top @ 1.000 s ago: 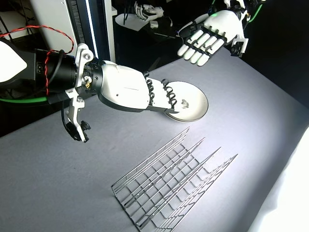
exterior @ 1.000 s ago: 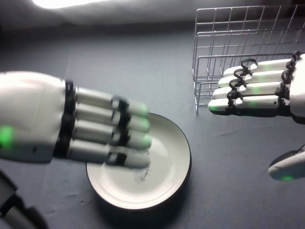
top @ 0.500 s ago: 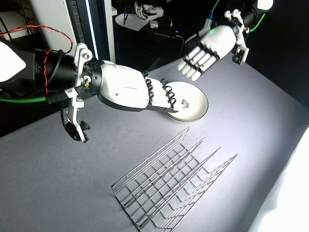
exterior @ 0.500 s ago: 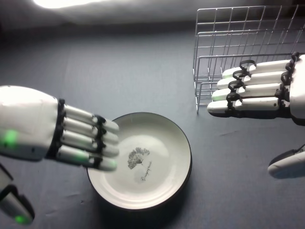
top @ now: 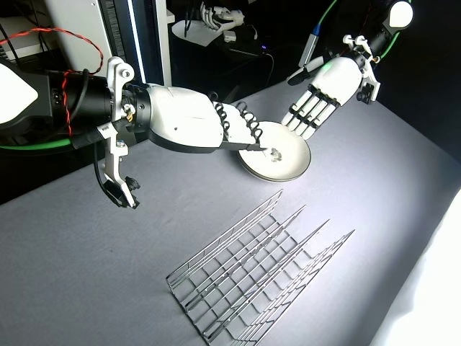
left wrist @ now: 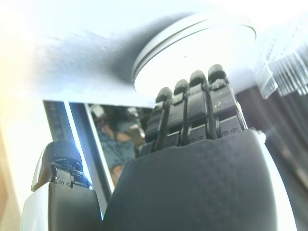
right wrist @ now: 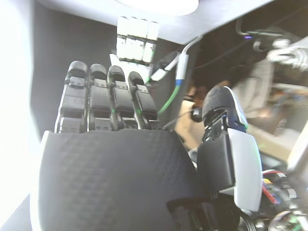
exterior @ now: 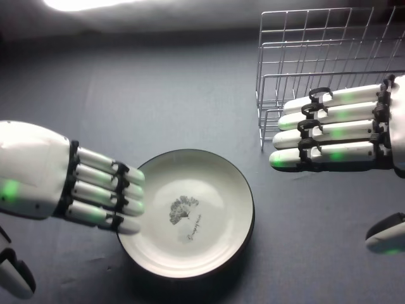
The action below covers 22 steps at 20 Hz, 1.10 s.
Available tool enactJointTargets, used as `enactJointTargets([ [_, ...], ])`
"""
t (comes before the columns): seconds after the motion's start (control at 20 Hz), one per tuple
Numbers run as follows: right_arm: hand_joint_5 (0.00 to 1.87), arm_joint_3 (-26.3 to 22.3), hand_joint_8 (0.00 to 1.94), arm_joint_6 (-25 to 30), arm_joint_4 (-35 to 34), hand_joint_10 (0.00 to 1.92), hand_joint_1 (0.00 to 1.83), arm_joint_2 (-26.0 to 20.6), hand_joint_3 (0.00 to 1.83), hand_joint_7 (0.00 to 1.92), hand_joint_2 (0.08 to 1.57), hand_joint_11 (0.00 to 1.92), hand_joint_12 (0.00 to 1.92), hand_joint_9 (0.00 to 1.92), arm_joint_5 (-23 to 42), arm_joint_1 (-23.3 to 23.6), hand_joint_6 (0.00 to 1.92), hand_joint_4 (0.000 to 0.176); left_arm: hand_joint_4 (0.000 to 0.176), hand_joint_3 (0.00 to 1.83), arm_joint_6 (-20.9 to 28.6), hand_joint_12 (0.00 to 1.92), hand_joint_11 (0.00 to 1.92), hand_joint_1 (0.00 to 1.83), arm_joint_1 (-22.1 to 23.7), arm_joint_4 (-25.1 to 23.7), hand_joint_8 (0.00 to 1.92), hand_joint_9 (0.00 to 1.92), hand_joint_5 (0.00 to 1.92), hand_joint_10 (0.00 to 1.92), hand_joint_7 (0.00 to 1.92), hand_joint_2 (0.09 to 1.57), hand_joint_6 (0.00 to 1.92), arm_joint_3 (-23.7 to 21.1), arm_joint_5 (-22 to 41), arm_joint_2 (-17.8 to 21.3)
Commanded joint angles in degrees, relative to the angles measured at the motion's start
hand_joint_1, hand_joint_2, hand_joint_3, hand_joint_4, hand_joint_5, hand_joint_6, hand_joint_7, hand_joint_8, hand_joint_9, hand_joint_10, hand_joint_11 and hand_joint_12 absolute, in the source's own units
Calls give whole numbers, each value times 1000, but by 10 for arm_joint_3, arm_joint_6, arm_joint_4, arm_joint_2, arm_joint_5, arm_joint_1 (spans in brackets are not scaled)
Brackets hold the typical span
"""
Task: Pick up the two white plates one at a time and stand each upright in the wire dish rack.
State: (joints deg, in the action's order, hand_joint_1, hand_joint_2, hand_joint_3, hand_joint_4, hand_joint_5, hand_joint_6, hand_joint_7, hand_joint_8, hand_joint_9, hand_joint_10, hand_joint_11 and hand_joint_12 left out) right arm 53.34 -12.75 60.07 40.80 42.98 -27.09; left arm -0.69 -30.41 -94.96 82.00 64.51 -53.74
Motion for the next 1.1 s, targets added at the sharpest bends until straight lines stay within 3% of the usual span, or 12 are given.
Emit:
enactJointTargets([
  [0.0, 0, 5, 0, -1, -27, 0, 0, 0, 4, 0, 1196, 9, 4, 0, 52, 3, 0, 0, 0, 2, -5, 0, 0, 0, -2, 38, 0, 0, 0, 0, 0, 1054, 0, -2, 29, -2],
  [0.6, 0, 54, 0, 2, 79, 0, 0, 28, 7, 0, 1221, 5, 2, 0, 155, 10, 0, 0, 0, 7, -20, 0, 0, 0, -38, 38, 0, 0, 0, 0, 0, 1067, 0, 11, -12, -38],
  [1.05, 0, 75, 0, 5, 105, 0, 0, 48, 0, 0, 1218, 11, 6, 0, 155, 8, 0, 0, 0, 0, -37, 0, 0, 0, -49, 12, 0, 0, 0, 0, 0, 1036, 0, 42, -34, -58],
])
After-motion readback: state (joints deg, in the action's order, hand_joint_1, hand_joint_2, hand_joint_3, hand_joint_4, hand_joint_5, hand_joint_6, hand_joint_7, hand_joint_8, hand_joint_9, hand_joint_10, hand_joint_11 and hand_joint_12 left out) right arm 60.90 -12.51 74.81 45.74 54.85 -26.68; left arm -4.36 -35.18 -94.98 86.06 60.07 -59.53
